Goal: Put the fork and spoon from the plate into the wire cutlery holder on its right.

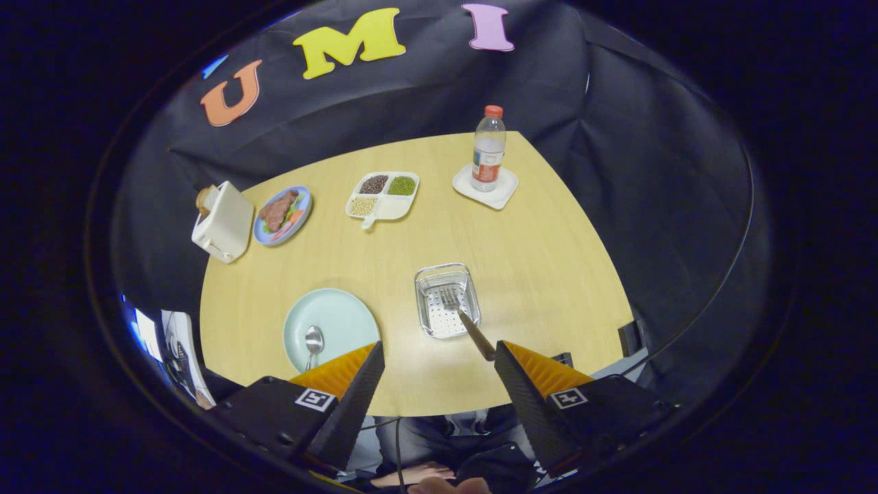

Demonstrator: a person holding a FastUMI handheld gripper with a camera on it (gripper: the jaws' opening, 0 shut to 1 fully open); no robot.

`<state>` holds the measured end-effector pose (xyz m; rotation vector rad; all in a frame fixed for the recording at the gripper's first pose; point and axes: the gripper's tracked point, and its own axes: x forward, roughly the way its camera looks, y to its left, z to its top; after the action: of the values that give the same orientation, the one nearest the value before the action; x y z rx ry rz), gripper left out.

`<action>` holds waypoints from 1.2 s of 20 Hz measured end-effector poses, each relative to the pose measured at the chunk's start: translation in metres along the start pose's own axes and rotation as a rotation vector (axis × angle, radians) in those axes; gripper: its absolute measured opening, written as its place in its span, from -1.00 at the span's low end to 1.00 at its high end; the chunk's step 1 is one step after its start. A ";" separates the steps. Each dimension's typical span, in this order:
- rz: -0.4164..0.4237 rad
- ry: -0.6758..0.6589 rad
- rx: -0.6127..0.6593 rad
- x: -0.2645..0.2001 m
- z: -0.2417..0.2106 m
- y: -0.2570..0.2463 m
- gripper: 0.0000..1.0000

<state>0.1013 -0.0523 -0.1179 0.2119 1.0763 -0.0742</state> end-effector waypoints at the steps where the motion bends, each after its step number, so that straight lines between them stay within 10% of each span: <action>1: 0.015 -0.017 0.023 -0.004 -0.006 0.008 0.95; 14: 0.128 0.110 -0.118 0.061 -0.120 0.168 0.95; 24: 0.122 0.241 -0.061 0.136 -0.141 0.198 0.86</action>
<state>0.0764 0.1764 -0.2751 0.2349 1.3007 0.0967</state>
